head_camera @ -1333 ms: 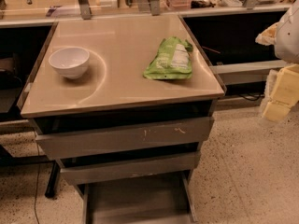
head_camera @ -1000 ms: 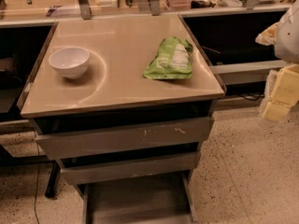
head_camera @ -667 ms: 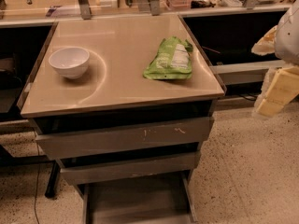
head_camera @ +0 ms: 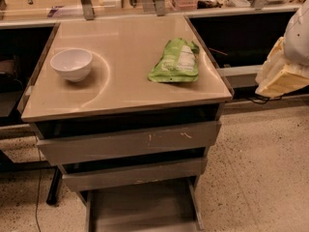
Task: Close bottom drawer
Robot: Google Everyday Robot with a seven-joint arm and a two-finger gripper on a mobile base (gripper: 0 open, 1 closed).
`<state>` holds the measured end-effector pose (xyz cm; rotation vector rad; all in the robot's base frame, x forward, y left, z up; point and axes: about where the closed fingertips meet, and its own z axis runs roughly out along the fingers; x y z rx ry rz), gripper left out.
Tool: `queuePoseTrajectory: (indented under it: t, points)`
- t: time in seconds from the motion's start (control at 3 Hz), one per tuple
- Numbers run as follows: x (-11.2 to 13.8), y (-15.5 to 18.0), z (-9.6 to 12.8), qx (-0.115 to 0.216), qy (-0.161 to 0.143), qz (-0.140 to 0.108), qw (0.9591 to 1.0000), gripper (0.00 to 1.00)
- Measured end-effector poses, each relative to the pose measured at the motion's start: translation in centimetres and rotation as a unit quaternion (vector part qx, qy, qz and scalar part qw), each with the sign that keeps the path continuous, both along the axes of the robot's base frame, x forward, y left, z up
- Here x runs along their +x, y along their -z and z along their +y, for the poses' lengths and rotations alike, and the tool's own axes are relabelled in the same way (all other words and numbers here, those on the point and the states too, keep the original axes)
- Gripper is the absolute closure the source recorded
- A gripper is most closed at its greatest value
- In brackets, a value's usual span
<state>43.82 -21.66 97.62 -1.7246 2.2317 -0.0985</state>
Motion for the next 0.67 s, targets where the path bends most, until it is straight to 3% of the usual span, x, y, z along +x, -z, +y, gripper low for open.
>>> queuePoseTrajectory:
  t: [0.33, 0.67]
  points:
    - [0.0, 0.0, 0.0, 0.0, 0.0, 0.0, 1.0, 0.88]
    - [0.1, 0.07, -0.43, -0.016, 0.005, -0.011, 0.9998, 1.0]
